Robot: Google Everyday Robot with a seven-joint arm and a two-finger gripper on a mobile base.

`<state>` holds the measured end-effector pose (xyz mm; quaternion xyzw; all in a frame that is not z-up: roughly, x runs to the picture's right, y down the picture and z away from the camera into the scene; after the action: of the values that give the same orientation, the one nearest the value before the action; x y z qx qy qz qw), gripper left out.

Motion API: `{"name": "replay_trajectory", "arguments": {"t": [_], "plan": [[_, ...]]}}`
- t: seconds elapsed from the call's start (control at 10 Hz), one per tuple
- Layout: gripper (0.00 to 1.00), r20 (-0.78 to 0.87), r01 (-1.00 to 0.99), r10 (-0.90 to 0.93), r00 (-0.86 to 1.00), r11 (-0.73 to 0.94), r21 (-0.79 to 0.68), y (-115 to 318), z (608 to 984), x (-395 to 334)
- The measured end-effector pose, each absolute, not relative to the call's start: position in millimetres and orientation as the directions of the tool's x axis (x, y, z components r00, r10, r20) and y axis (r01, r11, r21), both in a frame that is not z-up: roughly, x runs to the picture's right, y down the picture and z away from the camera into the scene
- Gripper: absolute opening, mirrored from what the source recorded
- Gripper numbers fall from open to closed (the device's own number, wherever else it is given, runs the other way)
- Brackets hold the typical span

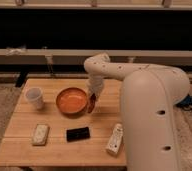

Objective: Place the pepper on the white sponge

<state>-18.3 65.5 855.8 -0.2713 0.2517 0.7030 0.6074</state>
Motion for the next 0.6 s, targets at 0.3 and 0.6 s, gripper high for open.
{"name": "replay_trajectory", "arguments": {"t": [0.3, 0.6], "plan": [[0.00, -0.694, -0.997, 0.720, 0.027, -0.035, -0.075, 71.3, 832.1, -62.9], [0.00, -0.693, -0.989, 0.709, 0.134, 0.046, -0.144, 86.8, 817.3, -92.9]]}}
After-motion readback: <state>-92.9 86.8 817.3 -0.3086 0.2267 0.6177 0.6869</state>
